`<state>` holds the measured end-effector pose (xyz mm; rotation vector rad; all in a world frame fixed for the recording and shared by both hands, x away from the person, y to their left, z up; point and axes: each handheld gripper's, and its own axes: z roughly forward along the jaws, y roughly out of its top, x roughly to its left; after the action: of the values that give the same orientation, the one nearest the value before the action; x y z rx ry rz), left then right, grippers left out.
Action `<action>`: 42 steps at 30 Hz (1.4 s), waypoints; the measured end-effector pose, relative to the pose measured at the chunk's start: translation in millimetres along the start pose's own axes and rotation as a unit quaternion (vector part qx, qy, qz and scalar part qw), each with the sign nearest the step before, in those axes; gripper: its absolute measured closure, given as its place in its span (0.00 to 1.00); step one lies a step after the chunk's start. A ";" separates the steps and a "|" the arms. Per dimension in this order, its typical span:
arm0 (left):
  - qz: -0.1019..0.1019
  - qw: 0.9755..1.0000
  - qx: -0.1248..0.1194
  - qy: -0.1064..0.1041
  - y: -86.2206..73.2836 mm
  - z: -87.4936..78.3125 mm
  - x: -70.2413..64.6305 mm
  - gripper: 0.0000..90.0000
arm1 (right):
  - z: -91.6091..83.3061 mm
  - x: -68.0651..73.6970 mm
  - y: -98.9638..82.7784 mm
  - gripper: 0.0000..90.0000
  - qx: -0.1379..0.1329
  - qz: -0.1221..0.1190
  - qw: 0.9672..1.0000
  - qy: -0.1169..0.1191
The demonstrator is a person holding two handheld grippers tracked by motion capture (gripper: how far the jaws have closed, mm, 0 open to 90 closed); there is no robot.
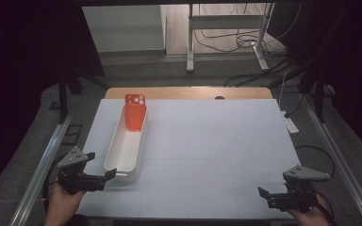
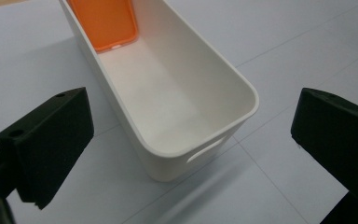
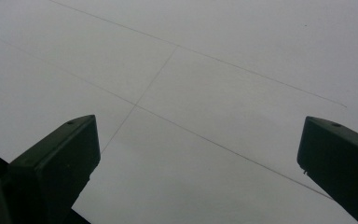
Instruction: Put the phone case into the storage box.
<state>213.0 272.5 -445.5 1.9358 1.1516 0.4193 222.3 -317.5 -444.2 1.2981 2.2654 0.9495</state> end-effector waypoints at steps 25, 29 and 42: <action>-0.010 1.000 0.007 0.021 -22.0 -15.1 2.1 0.01 | 0.0 0.3 0.0 0.00 0.000 0.000 1.000 0.001; -0.011 1.000 0.009 0.021 -25.2 -16.4 2.2 0.01 | 0.1 0.3 0.0 0.00 0.000 -0.001 1.000 0.001; -0.004 0.999 0.022 0.034 -34.7 -17.5 2.1 0.00 | 0.3 0.4 -0.1 0.00 0.000 -0.001 1.000 0.001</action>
<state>183.3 291.0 -462.6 1.9682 1.2211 0.4616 222.2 -317.1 -444.5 1.2960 2.2671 0.9518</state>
